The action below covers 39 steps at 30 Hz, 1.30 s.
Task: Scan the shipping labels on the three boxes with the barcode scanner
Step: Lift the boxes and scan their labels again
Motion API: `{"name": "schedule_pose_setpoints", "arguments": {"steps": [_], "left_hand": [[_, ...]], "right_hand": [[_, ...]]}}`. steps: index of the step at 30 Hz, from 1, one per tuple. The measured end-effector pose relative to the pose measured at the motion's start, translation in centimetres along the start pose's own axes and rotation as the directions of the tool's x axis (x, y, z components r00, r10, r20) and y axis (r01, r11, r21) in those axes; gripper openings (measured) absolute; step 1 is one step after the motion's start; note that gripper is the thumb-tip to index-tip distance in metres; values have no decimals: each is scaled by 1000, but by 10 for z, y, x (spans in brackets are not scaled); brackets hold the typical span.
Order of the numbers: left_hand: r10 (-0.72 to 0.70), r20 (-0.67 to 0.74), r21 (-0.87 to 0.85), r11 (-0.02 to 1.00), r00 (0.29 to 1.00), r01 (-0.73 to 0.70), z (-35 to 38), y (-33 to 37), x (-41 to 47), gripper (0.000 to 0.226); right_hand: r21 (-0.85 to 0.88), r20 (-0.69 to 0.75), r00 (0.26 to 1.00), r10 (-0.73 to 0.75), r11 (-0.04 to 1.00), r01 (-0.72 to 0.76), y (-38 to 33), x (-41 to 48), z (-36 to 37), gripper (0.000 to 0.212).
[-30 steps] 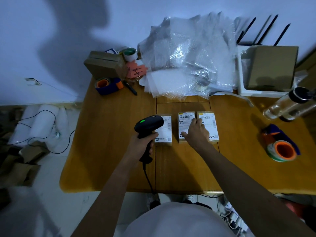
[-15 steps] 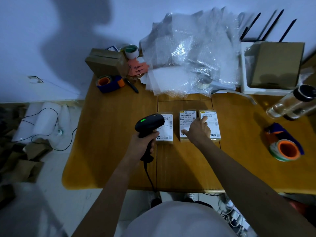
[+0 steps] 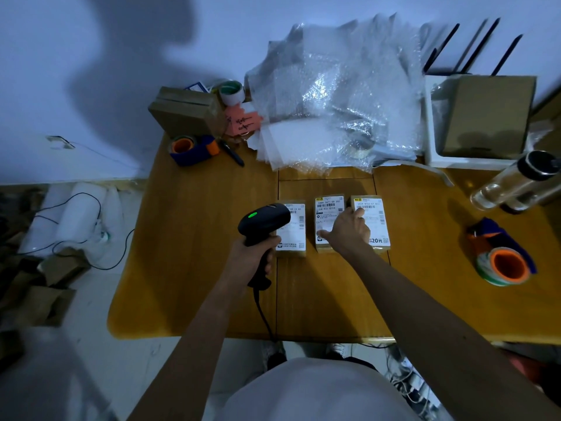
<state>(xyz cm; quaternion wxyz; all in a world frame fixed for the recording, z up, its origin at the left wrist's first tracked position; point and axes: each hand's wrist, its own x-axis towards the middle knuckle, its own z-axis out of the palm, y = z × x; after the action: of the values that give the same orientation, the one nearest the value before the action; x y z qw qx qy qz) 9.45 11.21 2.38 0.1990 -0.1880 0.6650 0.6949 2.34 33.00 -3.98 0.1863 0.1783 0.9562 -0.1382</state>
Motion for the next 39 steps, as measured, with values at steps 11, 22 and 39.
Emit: {"name": "schedule_pose_setpoints", "arguments": {"steps": [11, 22, 39], "left_hand": [[-1, 4, 3, 1000, 1000, 1, -4, -1, 0, 16], [-43, -22, -31, 999, 999, 42, -11, -4, 1, 12], [-28, -2, 9, 1000, 1000, 28, -4, -8, -5, 17]], "right_hand": [[-126, -5, 998, -70, 990, 69, -10, 2, 4, 95], [-14, 69, 997, -32, 999, 33, -17, 0, 8, 107], [179, 115, 993, -4, 984, -16, -1, 16, 17, 95]]}}
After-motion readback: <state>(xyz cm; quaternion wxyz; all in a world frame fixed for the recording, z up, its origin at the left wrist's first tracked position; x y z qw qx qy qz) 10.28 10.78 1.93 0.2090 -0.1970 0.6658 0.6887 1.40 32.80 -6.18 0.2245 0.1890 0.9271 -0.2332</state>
